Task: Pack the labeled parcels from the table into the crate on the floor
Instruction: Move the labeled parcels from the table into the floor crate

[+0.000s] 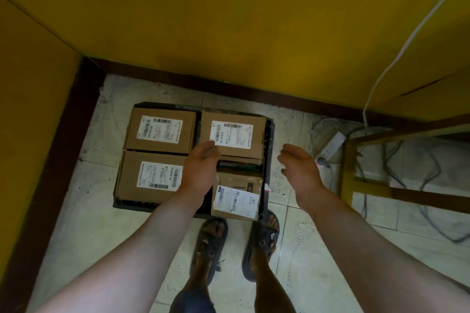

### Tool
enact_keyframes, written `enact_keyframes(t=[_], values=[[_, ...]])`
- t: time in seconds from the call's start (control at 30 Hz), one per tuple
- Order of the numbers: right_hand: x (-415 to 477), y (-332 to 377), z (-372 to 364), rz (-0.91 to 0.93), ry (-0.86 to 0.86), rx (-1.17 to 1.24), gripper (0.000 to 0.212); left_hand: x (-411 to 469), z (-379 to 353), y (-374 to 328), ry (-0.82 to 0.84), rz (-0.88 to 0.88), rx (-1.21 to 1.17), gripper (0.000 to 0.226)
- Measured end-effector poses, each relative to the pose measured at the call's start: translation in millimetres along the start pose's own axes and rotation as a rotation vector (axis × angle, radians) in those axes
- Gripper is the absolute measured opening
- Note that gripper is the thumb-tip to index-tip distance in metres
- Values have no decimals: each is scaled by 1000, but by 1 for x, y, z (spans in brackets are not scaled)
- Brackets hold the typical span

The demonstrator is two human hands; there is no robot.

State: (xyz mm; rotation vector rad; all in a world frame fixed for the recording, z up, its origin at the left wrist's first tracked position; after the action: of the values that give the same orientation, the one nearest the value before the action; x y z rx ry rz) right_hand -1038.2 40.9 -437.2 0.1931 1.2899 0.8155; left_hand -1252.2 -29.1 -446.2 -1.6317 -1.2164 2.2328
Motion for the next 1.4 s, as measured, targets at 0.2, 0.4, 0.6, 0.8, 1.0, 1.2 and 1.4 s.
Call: enact_keyframes(t=[0.2,0.4,0.6,0.8,1.0,1.2,1.4], values=[[-122,55,67,97,-130,56,37,-107,-17,-65,167,-41,-5,33],[-249,82,148,207,-312,133,38,-214,-51,-126,352,-138,52,27],[-336,60,231,250,-471,325,34,-316,-133,-152,567,-232,96,15],[-394,-16,326,254,-597,420,20,-419,-235,-121,741,-252,137,20],[-444,-125,456,295,-674,522,20,-527,-359,-42,863,-231,224,16],[-470,-221,567,282,-713,564,22,-628,-454,24,972,-242,291,17],[-462,-255,641,284,-674,573,29,-668,-525,42,970,-260,298,16]])
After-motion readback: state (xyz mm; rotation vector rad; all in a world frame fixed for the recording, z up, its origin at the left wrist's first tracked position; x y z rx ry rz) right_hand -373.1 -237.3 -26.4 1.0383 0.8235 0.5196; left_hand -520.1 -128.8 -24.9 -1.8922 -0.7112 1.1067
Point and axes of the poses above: each hand's wrist, its own x-axis towards the middle knuckle, its own z-axis out of the back of the hand, y = z × x, the point moved 7 cm from there along x, towards the middle knuckle, and after that the axes turned 8 degrees about -x, right-handed, at the moved point
